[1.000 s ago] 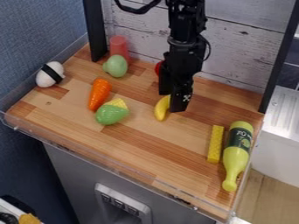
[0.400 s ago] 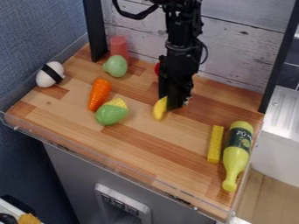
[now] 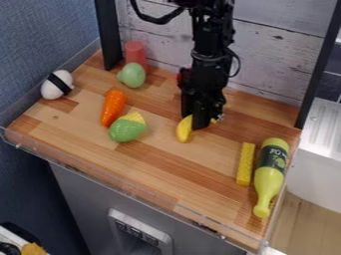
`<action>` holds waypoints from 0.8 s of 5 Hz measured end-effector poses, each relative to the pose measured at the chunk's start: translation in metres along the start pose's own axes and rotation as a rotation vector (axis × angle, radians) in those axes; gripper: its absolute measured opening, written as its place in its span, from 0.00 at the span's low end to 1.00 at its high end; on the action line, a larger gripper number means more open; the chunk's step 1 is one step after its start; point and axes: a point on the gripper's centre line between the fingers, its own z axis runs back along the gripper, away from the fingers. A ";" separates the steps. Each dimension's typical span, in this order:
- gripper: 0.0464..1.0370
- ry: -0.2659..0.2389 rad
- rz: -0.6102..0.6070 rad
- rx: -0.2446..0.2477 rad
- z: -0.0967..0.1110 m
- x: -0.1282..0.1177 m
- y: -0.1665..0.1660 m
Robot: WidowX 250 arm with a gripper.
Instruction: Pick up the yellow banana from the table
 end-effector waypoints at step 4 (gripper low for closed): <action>0.30 0.027 0.686 -0.030 0.086 0.003 -0.008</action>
